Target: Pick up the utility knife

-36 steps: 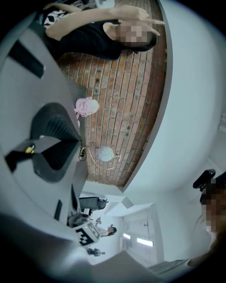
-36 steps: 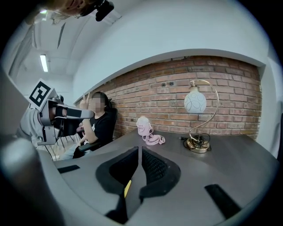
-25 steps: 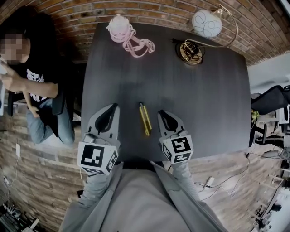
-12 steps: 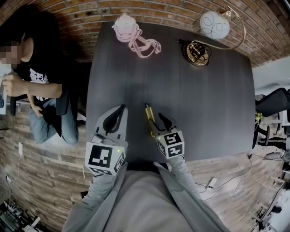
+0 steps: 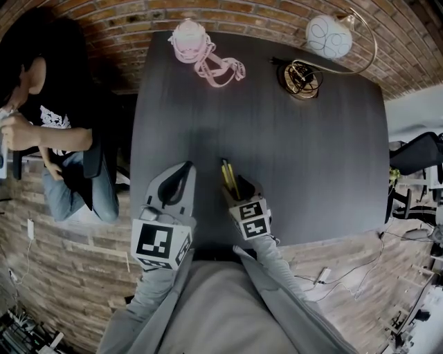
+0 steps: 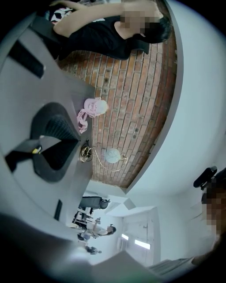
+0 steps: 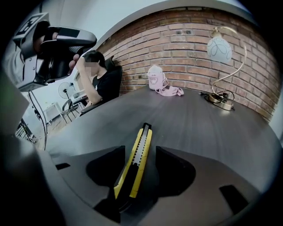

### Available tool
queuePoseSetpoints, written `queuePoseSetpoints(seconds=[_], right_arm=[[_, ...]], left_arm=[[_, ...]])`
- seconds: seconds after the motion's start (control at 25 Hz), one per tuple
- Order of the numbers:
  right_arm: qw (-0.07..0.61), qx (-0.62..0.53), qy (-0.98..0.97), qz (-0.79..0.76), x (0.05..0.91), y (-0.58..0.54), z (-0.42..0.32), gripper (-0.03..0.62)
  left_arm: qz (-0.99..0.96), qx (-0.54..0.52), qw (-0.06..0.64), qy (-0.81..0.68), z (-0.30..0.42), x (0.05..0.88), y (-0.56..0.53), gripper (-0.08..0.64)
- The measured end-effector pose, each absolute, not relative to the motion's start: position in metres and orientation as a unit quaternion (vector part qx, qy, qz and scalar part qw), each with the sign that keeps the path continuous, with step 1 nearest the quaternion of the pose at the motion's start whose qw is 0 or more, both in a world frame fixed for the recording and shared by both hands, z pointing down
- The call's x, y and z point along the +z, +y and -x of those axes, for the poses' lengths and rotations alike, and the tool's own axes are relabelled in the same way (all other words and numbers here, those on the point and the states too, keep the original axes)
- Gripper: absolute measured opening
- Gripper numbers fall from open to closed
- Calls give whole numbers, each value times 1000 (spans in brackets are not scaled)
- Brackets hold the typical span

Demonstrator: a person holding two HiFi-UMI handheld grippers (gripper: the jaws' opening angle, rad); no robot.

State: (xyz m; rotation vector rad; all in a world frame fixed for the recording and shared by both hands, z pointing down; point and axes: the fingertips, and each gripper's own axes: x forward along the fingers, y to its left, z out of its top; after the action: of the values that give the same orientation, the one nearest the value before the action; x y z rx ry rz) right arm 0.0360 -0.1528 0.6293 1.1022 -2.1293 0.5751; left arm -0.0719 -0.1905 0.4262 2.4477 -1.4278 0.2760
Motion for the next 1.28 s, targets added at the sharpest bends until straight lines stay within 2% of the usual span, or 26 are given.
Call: queuePoseSetpoints(seconds=[0.56, 0.64, 0.68, 0.72, 1.28], right_arm=[[349, 207, -803, -436, 634, -144, -40, 210], [350, 210, -801, -438, 634, -143, -41, 191], [350, 214, -799, -439, 634, -142, -42, 147], [349, 219, -798, -439, 633, -142, -43, 143], [324, 236, -802, -443, 630, -146, -59, 132]], left_arm=[[-853, 97, 150, -490, 65, 430, -190, 18], [-853, 97, 149, -490, 64, 429, -188, 18], [-853, 97, 149, -490, 63, 428, -188, 18], [-853, 97, 148, -490, 63, 428, -187, 18], [-848, 99, 144, -500, 62, 426, -184, 18]])
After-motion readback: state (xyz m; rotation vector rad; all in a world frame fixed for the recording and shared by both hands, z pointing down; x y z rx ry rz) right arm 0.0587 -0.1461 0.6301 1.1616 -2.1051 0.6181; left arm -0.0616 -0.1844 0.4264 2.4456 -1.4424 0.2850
